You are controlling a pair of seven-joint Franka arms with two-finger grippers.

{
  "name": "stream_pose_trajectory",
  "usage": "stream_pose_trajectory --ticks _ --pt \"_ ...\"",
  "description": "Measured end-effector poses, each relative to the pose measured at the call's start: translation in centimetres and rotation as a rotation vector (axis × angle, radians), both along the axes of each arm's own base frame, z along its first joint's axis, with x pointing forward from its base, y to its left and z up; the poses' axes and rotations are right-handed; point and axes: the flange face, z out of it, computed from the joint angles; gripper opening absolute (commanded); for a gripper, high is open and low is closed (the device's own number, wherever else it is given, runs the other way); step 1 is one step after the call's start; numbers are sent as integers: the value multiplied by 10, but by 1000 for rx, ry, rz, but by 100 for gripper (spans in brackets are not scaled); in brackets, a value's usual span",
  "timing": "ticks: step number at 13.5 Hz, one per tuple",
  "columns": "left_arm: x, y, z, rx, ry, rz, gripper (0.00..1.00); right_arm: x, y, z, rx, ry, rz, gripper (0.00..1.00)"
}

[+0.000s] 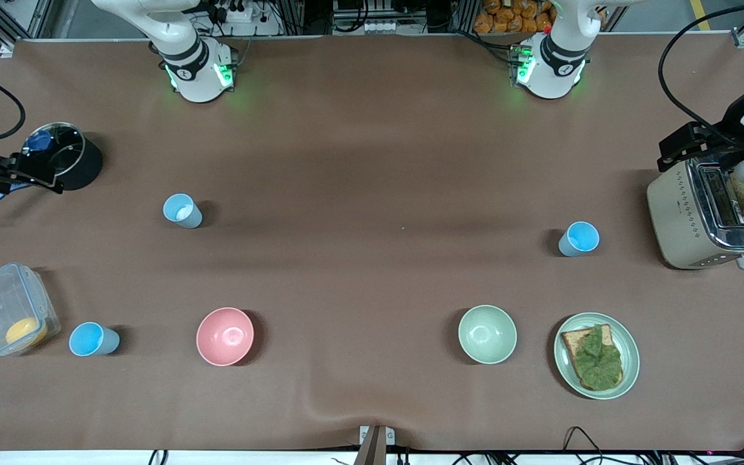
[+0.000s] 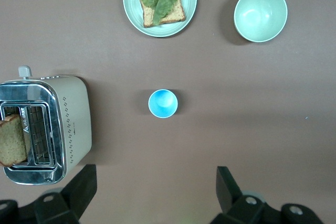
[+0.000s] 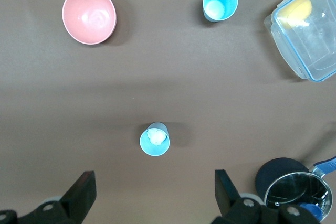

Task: Stack blue cups with both arms
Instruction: 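Move the left gripper down toward the blue cup beside the toaster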

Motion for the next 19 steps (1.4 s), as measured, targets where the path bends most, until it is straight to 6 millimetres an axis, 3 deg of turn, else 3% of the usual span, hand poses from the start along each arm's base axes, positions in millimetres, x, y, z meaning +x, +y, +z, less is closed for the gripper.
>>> stream_pose_trajectory --ticks 5,8,12,15,19 --pt "0 2 -3 1 13 4 100 0 0 0 -1 0 -1 100" --pt "8 18 -32 4 54 31 100 0 -1 0 -1 1 -2 100" --pt "23 26 -140 20 56 36 100 0 -2 0 -1 2 -3 100" --pt "12 37 -217 52 45 28 100 0 -2 0 -1 2 -3 100" --pt "-16 53 -299 40 -19 40 100 0 -2 -1 -1 5 -2 100"
